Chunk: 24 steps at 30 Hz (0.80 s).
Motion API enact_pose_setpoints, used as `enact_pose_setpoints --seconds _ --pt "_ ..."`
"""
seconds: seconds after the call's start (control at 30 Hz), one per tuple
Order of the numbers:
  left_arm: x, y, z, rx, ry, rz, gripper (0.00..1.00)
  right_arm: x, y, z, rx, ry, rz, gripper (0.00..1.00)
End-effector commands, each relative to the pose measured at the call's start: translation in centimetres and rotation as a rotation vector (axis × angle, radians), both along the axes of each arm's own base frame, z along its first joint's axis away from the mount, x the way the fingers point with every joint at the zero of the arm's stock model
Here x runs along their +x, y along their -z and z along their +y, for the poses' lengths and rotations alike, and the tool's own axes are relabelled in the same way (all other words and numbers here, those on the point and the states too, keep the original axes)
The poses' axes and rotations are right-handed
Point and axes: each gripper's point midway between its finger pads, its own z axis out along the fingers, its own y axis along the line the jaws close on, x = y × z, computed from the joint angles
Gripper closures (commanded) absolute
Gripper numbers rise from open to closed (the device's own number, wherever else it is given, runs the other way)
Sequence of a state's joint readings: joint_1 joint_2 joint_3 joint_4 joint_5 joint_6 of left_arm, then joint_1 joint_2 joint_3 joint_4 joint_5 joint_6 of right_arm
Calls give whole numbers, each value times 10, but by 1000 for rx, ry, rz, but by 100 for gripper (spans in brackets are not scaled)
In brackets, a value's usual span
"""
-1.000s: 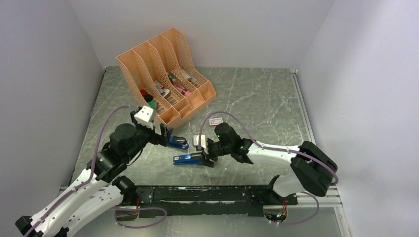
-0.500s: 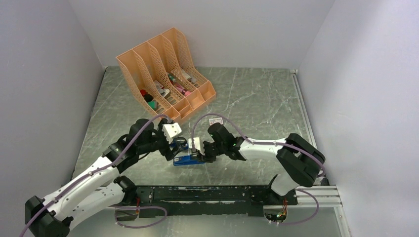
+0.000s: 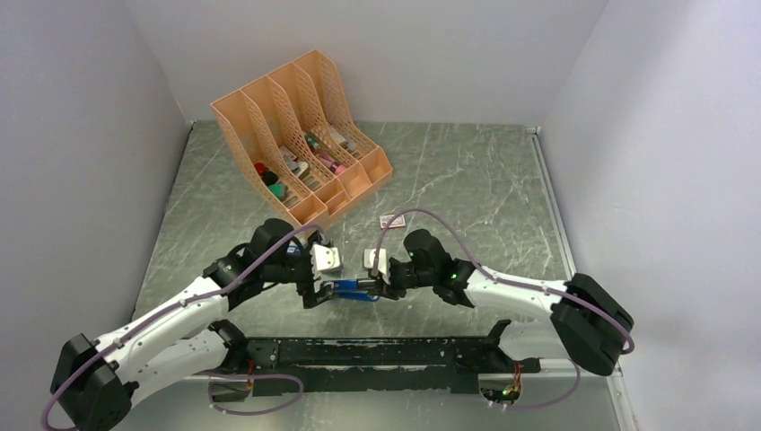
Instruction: Load the staples into the stapler
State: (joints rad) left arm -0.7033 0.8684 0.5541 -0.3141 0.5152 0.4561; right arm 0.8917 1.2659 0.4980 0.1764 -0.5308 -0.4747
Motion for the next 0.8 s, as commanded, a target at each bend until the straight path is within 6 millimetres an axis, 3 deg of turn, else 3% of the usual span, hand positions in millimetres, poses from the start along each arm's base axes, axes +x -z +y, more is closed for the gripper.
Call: enact_pose_setpoints --seconds 0.0,0.2,0.33,0.77 --pt "-8 2 -17 -24 120 -47 0 6 -42 9 139 12 -62 100" --pt "-9 23 -21 64 164 -42 2 5 -51 6 153 14 -80 100" --pt "-12 32 -17 111 169 -26 8 4 -49 4 145 17 -72 100" --pt "-3 48 2 246 105 -32 53 5 -31 8 106 22 -23 100"
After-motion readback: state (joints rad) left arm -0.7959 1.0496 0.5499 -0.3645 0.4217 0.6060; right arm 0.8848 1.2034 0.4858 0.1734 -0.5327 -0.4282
